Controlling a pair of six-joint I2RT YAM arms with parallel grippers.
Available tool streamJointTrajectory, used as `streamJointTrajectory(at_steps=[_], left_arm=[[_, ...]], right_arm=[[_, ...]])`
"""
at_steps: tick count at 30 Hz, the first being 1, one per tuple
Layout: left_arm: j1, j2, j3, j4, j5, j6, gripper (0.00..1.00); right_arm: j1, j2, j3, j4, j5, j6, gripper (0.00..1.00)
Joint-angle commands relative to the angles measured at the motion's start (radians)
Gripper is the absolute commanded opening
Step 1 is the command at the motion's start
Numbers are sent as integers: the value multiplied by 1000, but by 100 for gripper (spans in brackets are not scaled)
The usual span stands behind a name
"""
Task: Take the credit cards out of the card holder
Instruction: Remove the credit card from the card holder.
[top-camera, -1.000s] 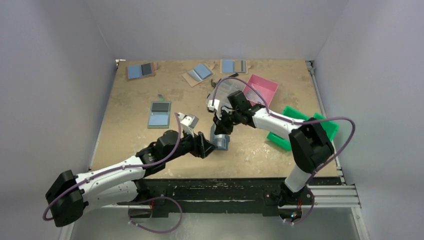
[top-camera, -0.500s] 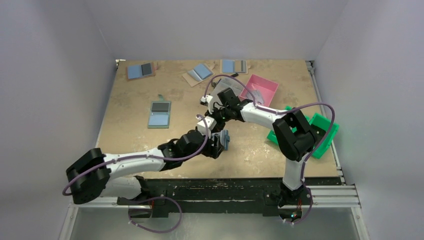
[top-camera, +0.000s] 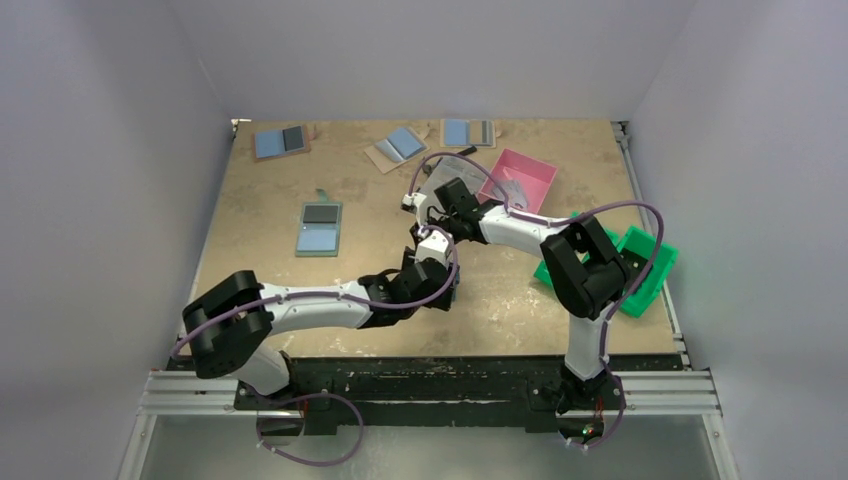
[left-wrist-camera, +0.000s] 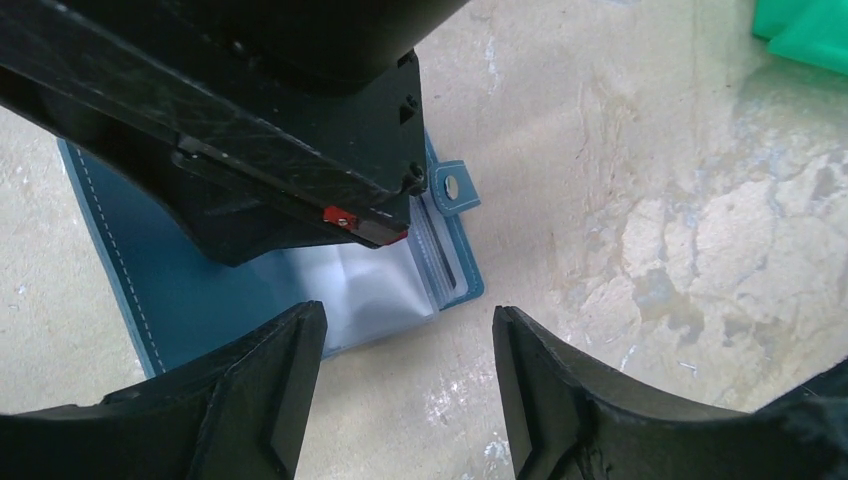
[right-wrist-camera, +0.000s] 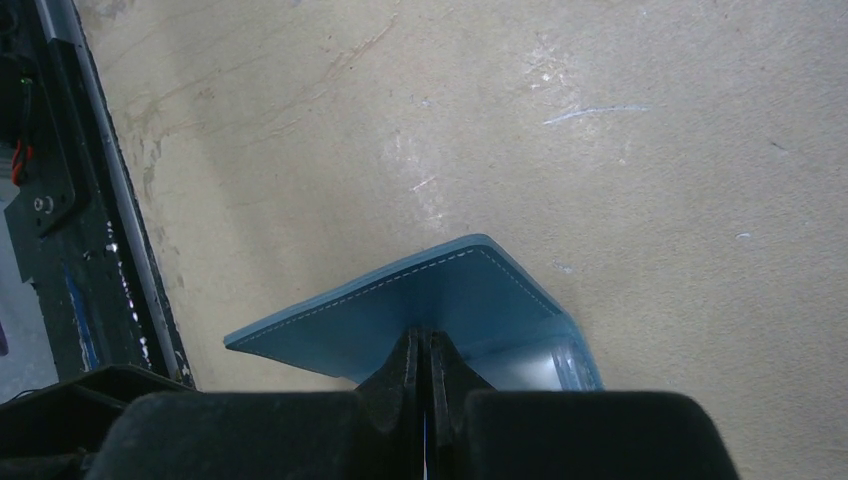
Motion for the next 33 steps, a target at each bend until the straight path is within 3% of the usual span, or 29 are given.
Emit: streamJointTrajectory(at_steps=[1, 9, 16, 17, 20, 21, 26, 33], left_arm=[[-28, 35, 71, -76, -105, -32, 66], [-67, 18, 84, -89, -189, -21, 67], [-89, -98, 27, -34, -242, -3, 70], [-89, -125, 2, -1, -239, -5, 74], [-88, -204, -73, 85, -227, -43, 97], [-87, -226, -99, 117, -207, -43, 99], [-86, -295, -160, 194, -114, -32, 99], [-89, -201, -58, 30, -137, -20, 93]], right_arm=[[3, -1, 15, 13, -15, 11, 1], [3, 5, 13, 11, -17, 13, 1], [4, 5, 13, 10, -15, 13, 2], [4, 5, 13, 9, -15, 13, 2], [4, 3, 13, 9, -17, 13, 2], [4, 4, 13, 9, -18, 13, 2], [4, 5, 13, 10, -17, 14, 2], [2, 4, 11, 10, -23, 18, 2]])
